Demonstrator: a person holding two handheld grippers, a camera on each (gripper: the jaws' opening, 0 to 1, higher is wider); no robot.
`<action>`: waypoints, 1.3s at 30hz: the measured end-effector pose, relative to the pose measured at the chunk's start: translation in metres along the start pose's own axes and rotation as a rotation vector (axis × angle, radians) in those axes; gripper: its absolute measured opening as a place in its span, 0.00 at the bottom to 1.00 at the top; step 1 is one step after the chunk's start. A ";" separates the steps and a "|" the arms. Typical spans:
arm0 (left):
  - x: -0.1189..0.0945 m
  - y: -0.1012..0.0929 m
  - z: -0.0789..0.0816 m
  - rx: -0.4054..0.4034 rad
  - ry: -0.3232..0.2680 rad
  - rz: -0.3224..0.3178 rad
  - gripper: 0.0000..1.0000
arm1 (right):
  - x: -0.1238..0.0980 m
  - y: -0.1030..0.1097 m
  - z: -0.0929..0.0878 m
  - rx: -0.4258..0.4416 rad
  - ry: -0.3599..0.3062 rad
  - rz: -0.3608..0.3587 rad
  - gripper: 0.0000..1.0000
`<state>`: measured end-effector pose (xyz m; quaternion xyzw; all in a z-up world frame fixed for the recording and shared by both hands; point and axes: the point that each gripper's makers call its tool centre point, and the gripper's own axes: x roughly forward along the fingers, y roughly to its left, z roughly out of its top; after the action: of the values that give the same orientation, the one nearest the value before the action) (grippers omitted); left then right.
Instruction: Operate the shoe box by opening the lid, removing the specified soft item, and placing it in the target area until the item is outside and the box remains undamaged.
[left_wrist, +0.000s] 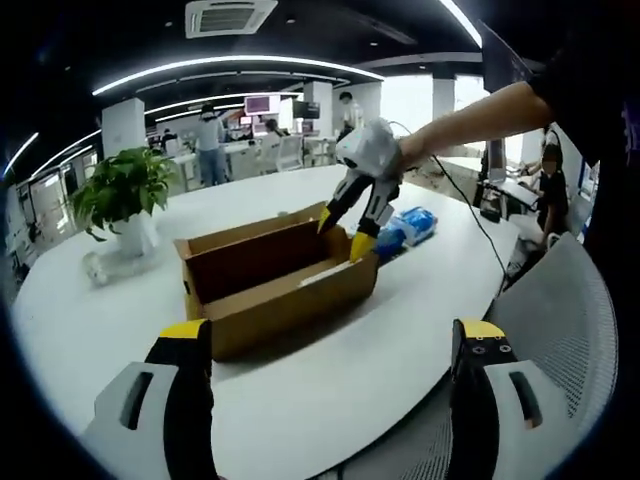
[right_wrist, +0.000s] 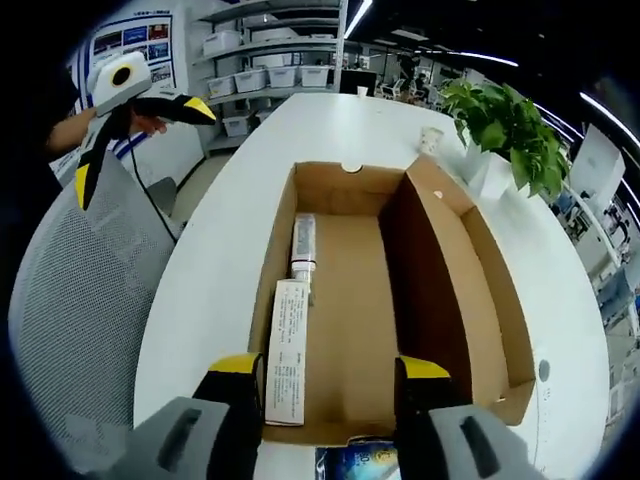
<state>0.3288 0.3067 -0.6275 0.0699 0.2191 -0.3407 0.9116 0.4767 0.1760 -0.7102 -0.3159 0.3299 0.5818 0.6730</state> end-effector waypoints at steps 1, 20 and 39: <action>-0.001 0.000 -0.003 -0.005 0.003 0.002 0.99 | 0.001 0.002 0.000 0.002 0.000 0.014 0.50; -0.011 0.007 -0.019 -0.057 -0.026 0.056 0.98 | 0.033 0.014 -0.004 -0.074 0.076 0.125 0.42; -0.014 0.006 -0.020 -0.054 -0.025 0.070 0.97 | 0.038 0.024 -0.002 -0.119 0.110 0.142 0.14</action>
<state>0.3164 0.3249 -0.6393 0.0484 0.2141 -0.3033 0.9273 0.4568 0.1989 -0.7431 -0.3626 0.3528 0.6284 0.5909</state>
